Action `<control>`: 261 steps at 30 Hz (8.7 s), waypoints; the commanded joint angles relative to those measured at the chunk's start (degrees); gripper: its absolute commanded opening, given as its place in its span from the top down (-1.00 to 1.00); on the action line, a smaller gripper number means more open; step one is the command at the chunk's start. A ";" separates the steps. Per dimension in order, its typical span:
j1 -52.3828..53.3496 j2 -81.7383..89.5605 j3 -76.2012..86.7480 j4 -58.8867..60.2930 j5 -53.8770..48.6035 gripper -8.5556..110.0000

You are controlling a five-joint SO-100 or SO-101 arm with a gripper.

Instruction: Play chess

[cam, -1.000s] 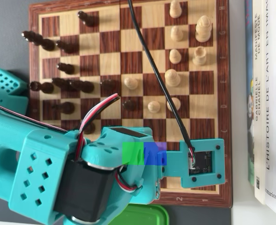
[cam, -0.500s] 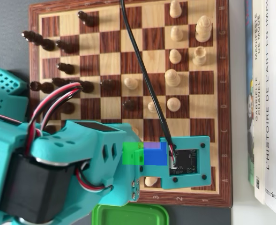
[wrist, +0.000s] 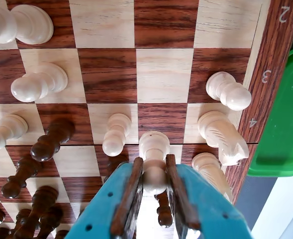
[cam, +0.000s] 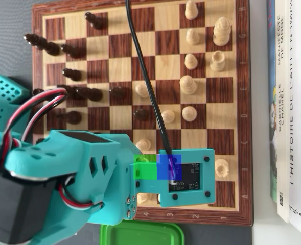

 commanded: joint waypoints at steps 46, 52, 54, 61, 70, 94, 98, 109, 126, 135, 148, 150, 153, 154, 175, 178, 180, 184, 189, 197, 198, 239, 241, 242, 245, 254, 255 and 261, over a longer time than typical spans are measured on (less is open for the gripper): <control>2.72 -6.06 0.97 -3.60 -0.44 0.83; 2.72 -6.06 0.97 -3.60 -0.44 0.83; 2.72 -6.06 0.97 -3.60 -0.44 0.83; 2.72 -6.06 0.97 -3.69 -0.44 0.83; 2.64 -6.15 0.00 -3.69 -2.81 0.74; 2.64 -5.98 -0.26 -3.69 -2.81 0.67; 2.64 -5.89 -0.26 -3.69 -2.81 0.67; 2.37 -2.11 0.26 -3.69 -2.81 0.67; 3.16 4.39 0.53 -3.52 -4.75 0.67; 3.34 17.05 8.35 -6.50 -4.13 0.67; -4.57 45.79 31.73 -30.06 -4.04 0.67; -6.50 49.22 35.16 -35.16 -4.04 0.67; -8.88 54.32 40.96 -43.24 -4.04 0.67; -9.58 55.90 42.89 -45.88 -3.96 0.67; -12.66 87.80 75.59 -99.23 14.85 0.67; -12.30 92.11 75.76 -99.49 14.77 0.67; -12.22 95.36 77.34 -99.58 14.77 0.67; -12.13 103.10 81.83 -100.11 14.77 0.67; -12.30 111.09 89.91 -109.34 14.68 0.67; -12.83 111.01 92.20 -126.04 14.68 0.67; -13.18 111.01 92.90 -128.41 14.68 0.67; -16.79 111.01 101.87 -184.39 7.56 0.68; -16.96 111.01 101.87 -184.39 7.56 0.68; -16.96 111.01 101.87 -184.39 7.56 0.67; -17.05 111.01 101.87 -184.39 7.56 0.68; -16.61 110.92 101.87 -184.39 7.65 0.68; -16.61 110.92 101.87 -184.39 7.65 0.68; -16.61 110.92 101.87 -184.39 7.65 0.68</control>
